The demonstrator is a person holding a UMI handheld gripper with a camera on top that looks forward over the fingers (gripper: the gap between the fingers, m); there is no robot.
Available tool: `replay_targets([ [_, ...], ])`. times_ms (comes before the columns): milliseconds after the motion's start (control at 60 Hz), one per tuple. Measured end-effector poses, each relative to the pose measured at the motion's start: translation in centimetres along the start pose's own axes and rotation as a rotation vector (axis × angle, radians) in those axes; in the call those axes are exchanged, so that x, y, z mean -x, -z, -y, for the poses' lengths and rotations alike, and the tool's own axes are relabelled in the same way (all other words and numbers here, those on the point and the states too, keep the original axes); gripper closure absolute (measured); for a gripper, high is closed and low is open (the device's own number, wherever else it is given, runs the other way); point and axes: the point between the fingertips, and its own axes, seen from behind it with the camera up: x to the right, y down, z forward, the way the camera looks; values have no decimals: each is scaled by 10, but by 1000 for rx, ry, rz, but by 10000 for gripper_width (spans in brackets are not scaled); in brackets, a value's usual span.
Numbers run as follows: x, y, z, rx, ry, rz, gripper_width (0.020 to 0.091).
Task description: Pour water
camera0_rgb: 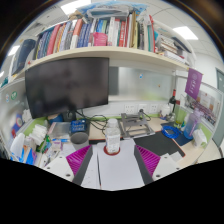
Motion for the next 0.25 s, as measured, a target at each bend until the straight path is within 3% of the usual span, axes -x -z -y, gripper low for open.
replay_targets([
  [250, -23, 14, 8, -4, -38, -56, 254],
])
